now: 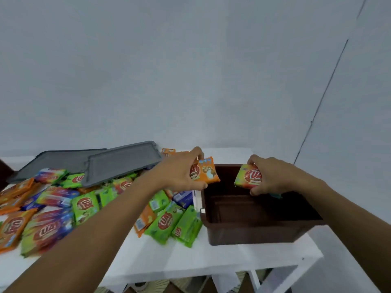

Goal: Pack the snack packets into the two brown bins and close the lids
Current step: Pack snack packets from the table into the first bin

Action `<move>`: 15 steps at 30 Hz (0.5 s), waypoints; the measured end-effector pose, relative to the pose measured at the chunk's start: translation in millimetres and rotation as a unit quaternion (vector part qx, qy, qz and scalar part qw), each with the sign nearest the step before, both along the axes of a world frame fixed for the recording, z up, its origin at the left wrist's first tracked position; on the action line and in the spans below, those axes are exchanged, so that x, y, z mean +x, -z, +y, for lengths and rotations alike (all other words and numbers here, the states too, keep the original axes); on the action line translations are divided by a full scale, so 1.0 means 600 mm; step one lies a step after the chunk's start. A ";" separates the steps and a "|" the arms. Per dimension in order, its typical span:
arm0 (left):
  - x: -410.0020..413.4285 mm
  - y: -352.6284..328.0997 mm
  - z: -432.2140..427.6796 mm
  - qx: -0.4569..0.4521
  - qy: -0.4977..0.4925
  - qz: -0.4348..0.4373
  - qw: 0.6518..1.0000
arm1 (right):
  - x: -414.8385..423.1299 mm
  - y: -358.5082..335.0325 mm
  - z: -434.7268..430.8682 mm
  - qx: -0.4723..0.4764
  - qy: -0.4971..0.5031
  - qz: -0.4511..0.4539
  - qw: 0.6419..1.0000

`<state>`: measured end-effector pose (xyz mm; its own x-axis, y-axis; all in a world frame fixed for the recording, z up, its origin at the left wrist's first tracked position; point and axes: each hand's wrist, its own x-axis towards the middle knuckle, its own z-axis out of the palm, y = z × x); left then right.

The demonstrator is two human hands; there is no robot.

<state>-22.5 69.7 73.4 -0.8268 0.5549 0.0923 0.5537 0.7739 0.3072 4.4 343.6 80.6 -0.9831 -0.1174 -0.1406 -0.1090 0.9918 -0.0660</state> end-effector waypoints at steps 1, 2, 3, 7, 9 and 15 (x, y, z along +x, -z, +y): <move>-0.005 -0.001 0.029 -0.012 0.005 0.003 1.000 | -0.008 0.009 0.018 0.008 -0.013 -0.008 1.000; -0.011 0.002 0.060 -0.023 0.013 -0.011 1.000 | -0.015 0.020 0.038 0.014 -0.027 -0.022 0.999; -0.016 0.006 0.085 -0.038 0.020 -0.035 0.998 | -0.022 0.032 0.050 0.015 -0.043 -0.041 0.998; -0.036 0.053 0.169 -0.135 0.040 -0.123 0.982 | -0.046 0.084 0.077 -0.001 -0.083 -0.135 0.987; -0.043 0.082 0.193 -0.151 0.025 -0.160 0.975 | -0.059 0.106 0.077 0.016 -0.103 -0.152 0.983; -0.054 0.141 0.211 -0.274 0.030 -0.162 0.948 | -0.084 0.148 0.088 0.050 -0.169 -0.111 0.978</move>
